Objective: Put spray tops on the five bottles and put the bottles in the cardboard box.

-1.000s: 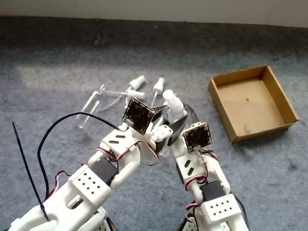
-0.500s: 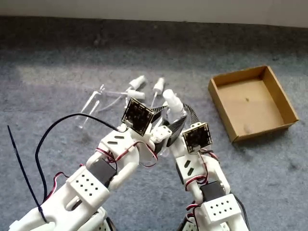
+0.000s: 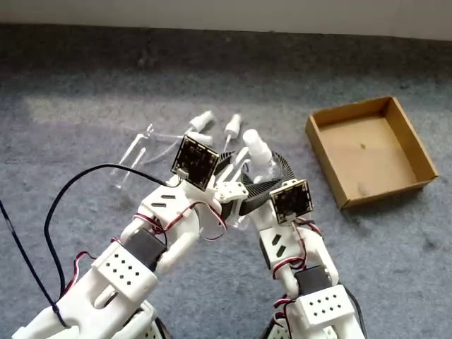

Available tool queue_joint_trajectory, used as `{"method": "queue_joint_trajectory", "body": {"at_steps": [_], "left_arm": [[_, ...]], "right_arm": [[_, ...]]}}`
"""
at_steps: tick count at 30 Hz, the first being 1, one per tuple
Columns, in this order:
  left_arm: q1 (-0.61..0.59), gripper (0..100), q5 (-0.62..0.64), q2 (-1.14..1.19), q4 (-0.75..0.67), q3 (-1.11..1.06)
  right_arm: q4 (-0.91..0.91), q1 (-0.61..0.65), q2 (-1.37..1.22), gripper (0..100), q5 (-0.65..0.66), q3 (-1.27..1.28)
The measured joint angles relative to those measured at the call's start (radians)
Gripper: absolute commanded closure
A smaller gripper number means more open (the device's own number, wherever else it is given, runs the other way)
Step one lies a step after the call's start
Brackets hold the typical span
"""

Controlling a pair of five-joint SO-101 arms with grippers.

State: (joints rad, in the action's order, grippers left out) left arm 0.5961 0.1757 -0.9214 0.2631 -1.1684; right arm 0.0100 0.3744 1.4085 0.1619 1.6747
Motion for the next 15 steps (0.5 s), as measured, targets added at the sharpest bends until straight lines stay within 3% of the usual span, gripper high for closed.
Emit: {"method": "queue_joint_trajectory", "body": {"at_steps": [15], "left_arm": [[-0.041, 67, 0.115, 0.012, -0.095, -0.002]], "right_arm": [[-0.002, -0.008, 0.002, 88.2, -0.002, 0.0]]}}
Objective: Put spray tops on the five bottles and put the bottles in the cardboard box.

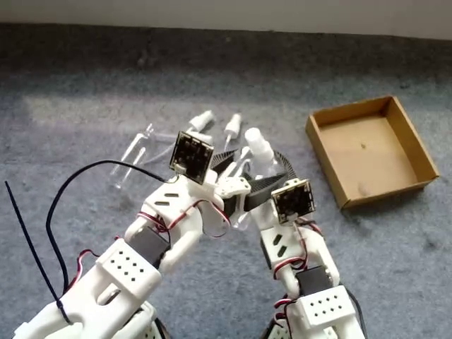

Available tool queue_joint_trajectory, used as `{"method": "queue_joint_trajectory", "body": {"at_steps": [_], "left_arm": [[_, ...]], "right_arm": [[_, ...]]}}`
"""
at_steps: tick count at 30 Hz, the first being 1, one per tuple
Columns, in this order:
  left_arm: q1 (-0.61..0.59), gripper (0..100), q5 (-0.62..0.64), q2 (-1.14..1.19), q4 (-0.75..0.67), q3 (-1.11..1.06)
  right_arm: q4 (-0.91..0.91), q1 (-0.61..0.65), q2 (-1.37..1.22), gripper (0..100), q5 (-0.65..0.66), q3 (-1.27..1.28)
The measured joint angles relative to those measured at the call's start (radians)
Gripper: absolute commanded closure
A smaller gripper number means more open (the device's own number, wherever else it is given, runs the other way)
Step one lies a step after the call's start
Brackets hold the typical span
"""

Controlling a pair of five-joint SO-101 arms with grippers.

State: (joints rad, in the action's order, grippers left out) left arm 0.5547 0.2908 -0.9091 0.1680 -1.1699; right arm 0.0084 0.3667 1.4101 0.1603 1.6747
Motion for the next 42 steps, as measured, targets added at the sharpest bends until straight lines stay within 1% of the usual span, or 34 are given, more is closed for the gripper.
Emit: {"method": "queue_joint_trajectory", "body": {"at_steps": [5, 12, 14, 17, 20, 22, 24, 26, 29, 32, 33, 35, 39, 42], "left_arm": [[-0.009, 67, 0.035, -0.002, -0.002, 0.0], [-0.014, 67, 0.04, -0.173, -0.002, 0.0], [-0.012, 67, 0.04, -0.192, -0.002, 0.0], [-0.017, 67, 0.04, -0.19, -0.002, -0.002], [-0.052, 67, 0.041, -0.158, -0.002, -0.002], [-0.072, 67, 0.074, -0.117, -0.002, -0.002], [-0.084, 68, 0.132, -0.069, -0.002, 0.017], [-0.091, 72, 0.169, -0.026, -0.002, 0.046], [-0.091, 86, 0.183, 0.009, -0.002, 0.068], [-0.087, 99, 0.184, 0.011, -0.043, 0.069], [-0.086, 100, 0.184, 0.011, -0.063, 0.069], [-0.084, 97, 0.184, 0.011, -0.107, 0.069], [-0.083, 100, 0.186, 0.011, -0.196, 0.044], [-0.083, 99, 0.187, 0.011, -0.224, 0.034]], "right_arm": [[0.0, 0.0, 0.0, 88.2, 0.0, 0.0], [0.0, 0.0, 0.0, 88.2, 0.0, 0.0], [0.0, 0.0, 0.0, 88.2, 0.0, 0.0], [0.0, 0.0, 0.0, 88.2, 0.0, 0.0], [0.0, 0.0, 0.0, 88.2, 0.0, 0.0], [0.0, 0.0, 0.0, 88.2, 0.0, 0.0], [0.0, 0.0, 0.0, 88.2, 0.0, 0.0], [0.0, 0.0, 0.0, 88.2, 0.0, 0.0], [0.0, 0.0, 0.0, 88.2, 0.0, 0.0], [0.0, 0.002, 0.0, 88.2, 0.002, 0.0], [0.0, 0.002, 0.0, 88.2, 0.002, 0.0], [0.0, 0.002, 0.0, 88.2, 0.002, 0.0], [0.0, 0.002, 0.0, 88.2, 0.002, 0.0], [0.0, 0.002, 0.0, 88.2, 0.002, 0.0]]}}
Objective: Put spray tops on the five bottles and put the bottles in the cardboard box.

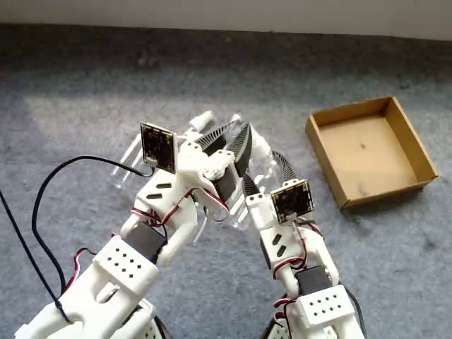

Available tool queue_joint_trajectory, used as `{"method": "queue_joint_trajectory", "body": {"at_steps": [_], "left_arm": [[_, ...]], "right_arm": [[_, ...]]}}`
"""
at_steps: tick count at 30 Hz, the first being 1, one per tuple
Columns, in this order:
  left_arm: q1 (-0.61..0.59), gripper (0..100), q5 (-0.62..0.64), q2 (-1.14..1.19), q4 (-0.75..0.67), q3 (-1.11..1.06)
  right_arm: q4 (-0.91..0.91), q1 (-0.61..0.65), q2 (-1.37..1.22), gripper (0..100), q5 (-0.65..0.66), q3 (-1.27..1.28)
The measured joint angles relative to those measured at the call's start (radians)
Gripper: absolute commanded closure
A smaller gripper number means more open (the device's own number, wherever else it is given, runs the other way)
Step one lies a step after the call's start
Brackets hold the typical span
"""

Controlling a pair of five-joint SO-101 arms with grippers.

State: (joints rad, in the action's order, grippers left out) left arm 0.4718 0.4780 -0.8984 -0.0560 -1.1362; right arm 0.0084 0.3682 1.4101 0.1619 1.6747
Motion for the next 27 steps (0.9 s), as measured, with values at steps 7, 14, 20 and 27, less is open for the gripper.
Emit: {"method": "queue_joint_trajectory", "body": {"at_steps": [7, 14, 20, 27], "left_arm": [[0.015, 99, -0.003, 0.0, -0.003, 0.0], [0.023, 99, -0.003, 0.0, -0.003, 0.0], [0.011, 99, -0.003, 0.0, -0.003, 0.0], [-0.054, 99, -0.048, -0.135, 0.135, -0.041]], "right_arm": [[0.0, 0.0, 0.002, 88.2, -0.002, 0.0], [0.0, 0.0, 0.002, 88.2, -0.002, 0.0], [0.0, 0.0, 0.002, 88.2, -0.002, 0.0], [0.0, -0.048, 0.002, 88.2, -0.002, 0.0]]}}
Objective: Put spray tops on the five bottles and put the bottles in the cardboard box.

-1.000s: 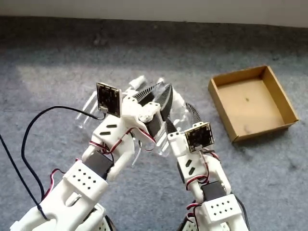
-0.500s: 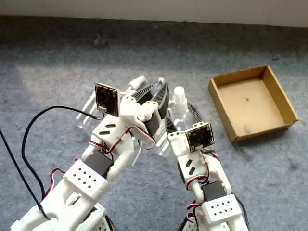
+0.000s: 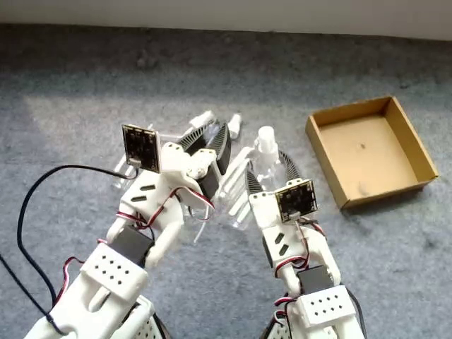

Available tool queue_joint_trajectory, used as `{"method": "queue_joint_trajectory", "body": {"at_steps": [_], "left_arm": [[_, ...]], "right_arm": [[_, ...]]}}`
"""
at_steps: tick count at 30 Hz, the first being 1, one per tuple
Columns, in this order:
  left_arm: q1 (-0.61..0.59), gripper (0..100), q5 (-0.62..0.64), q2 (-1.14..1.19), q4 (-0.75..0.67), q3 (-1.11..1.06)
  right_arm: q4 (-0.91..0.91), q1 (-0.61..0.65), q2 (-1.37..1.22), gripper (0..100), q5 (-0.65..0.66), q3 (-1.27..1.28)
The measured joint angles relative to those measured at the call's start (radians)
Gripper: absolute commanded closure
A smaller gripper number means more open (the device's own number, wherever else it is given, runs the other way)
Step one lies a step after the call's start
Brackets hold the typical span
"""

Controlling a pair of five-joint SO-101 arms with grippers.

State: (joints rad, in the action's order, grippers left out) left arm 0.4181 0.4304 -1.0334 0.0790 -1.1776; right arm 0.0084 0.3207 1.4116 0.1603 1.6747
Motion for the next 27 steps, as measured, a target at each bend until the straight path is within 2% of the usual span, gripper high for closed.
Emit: {"method": "queue_joint_trajectory", "body": {"at_steps": [4, 6, 11, 16, 22, 27], "left_arm": [[-0.005, 99, -0.19, -0.175, 0.21, -0.002], [-0.014, 99, -0.242, -0.256, 0.318, -0.002], [-0.087, 99, -0.259, -0.423, 0.549, -0.002], [-0.137, 99, -0.259, -0.571, 0.786, -0.002], [-0.14, 99, -0.259, -0.776, 1.06, -0.002], [-0.141, 99, -0.259, -0.779, 1.142, -0.048]], "right_arm": [[0.038, -0.072, 0.0, 88.2, 0.0, 0.0], [0.112, -0.086, 0.0, 88.2, 0.0, 0.0], [0.385, -0.098, -0.002, 88.2, 0.0, -0.115], [0.545, -0.101, -0.002, 88.2, 0.0, -0.318], [0.586, -0.201, 0.0, 87.9, 0.0, -0.471], [0.586, -0.276, 0.0, 87.8, 0.0, -0.528]]}}
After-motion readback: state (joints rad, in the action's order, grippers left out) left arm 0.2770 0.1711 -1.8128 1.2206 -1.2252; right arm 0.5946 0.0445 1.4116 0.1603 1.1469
